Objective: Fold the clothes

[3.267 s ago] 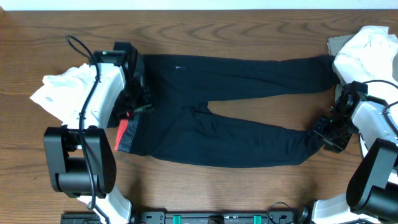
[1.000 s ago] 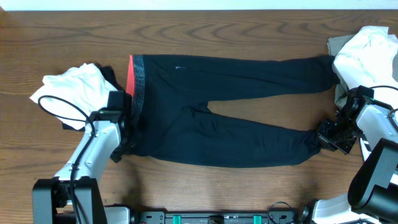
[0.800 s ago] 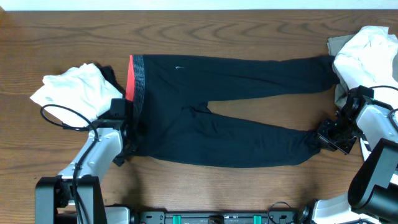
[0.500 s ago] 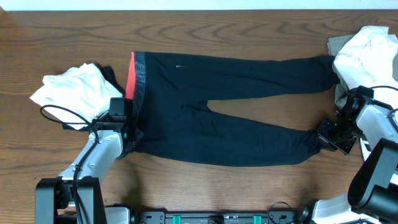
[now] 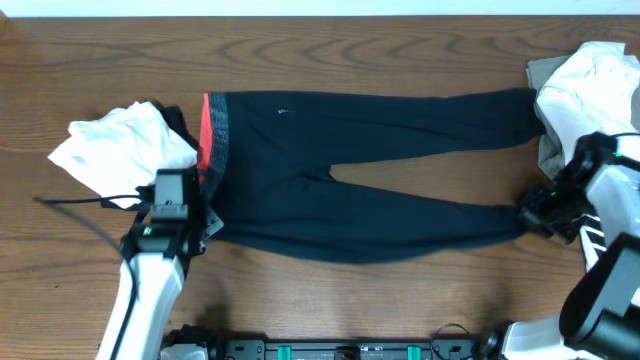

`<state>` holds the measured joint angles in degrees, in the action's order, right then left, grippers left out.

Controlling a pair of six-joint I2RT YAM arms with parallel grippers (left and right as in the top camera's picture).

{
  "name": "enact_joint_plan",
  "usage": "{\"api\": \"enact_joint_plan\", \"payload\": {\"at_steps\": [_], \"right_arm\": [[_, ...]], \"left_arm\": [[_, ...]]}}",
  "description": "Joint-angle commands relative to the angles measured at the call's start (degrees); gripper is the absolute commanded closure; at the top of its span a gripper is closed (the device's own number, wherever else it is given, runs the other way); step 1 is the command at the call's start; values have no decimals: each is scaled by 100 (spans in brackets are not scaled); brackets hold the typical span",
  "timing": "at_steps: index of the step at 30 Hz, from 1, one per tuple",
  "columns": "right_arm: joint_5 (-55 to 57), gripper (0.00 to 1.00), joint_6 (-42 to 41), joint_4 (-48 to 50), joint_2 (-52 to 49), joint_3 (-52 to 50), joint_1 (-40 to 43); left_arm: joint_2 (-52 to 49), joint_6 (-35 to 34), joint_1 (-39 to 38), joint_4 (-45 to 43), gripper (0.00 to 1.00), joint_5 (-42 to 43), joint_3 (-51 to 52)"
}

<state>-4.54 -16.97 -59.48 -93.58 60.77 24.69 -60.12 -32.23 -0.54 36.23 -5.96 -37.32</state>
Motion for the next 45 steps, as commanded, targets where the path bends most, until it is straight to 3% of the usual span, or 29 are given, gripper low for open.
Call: {"api": "enact_joint_plan", "payload": {"at_steps": [1,5,13,26,45], "right_arm": [[-39,99,79,-114,540,472,125],[-37,99,98,-138,938,750,157],[-13,99,120,-26,1156,931,160],[-103,99,184,588,1032,931,142],[-162,99,247,1257,-374,1582,-750]], "left_arm": [[629,313,26,107,94,-76,-151],[1088,310,26,-70,94,-81,-151],[1099,306,26,-1384,94,-76,-151],[-308,310,24,-3049,94,-72,-151],[-2059,566,26,-5226,94,142,-175]]}}
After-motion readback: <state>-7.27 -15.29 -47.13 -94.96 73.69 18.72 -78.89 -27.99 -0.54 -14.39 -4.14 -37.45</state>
